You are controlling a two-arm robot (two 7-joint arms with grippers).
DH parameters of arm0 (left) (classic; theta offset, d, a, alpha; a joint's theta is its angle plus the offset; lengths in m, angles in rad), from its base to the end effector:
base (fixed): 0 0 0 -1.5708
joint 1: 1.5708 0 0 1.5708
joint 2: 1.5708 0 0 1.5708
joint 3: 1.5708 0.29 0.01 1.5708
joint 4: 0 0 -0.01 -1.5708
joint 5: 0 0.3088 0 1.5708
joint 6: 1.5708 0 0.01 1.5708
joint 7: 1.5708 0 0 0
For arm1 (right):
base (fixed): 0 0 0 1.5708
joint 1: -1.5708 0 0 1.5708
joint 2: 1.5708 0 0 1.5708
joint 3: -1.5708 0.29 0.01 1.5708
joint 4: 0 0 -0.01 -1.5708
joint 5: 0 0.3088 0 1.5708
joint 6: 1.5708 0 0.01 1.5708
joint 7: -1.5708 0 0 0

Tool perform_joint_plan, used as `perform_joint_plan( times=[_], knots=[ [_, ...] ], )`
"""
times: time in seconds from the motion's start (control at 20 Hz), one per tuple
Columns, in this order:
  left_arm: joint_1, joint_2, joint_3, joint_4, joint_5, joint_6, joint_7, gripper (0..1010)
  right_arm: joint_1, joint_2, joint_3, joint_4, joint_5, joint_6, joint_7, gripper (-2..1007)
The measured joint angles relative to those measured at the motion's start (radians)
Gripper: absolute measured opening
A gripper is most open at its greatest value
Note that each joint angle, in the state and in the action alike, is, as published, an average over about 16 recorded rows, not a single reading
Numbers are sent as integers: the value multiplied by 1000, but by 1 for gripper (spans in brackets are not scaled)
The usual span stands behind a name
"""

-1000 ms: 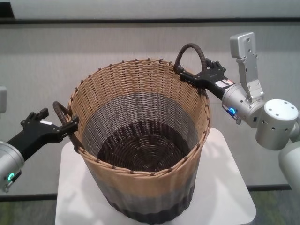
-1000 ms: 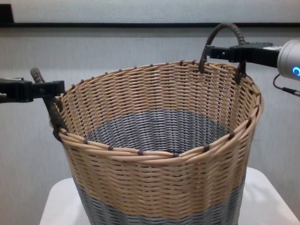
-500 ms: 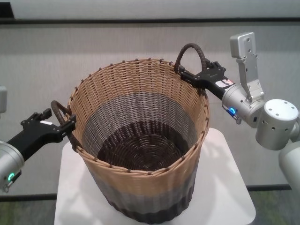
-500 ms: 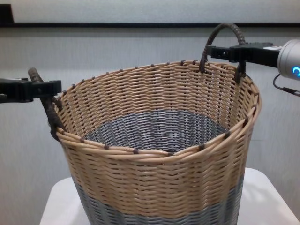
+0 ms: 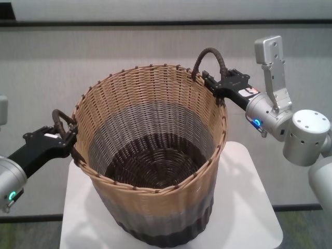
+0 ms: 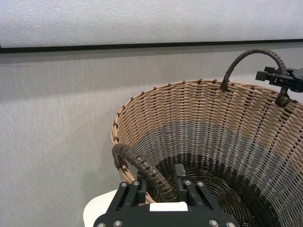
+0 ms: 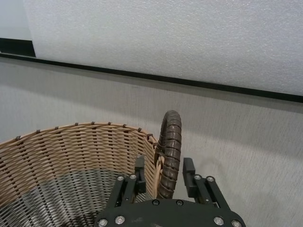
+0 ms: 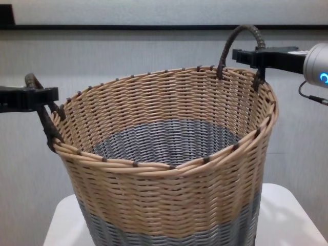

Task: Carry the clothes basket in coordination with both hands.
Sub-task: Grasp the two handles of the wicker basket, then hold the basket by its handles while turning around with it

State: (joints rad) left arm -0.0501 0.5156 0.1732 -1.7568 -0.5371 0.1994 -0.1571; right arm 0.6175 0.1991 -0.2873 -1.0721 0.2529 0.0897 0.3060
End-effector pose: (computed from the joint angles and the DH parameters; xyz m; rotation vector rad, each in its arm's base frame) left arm 0.3318 0.0700 -0.2228 0.0458 0.0650 1.1677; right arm 0.4884 -0.0101 -0.2162 -0.0744 -0.0298 -1.1196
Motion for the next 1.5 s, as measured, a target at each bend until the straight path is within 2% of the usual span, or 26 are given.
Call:
perform_joint_plan(
  times=[0.35,0.7,0.95,1.15,1.5],
  knots=[
    [-2,2,2,-3,0,4,-15,315,-6,2,0,-10,-2,2,-3,300],
    [-1,5,-6,-29,4,9,-40,253,-32,13,4,-64,-8,10,-4,117],
    [4,7,-20,-60,11,10,-56,220,-56,23,10,-122,-9,19,-3,57],
    [11,5,-36,-86,22,-3,-59,199,-73,29,16,-165,-5,22,-2,46],
    [17,0,-55,-111,36,-25,-61,180,-85,32,24,-201,5,21,-2,46]
  ],
)
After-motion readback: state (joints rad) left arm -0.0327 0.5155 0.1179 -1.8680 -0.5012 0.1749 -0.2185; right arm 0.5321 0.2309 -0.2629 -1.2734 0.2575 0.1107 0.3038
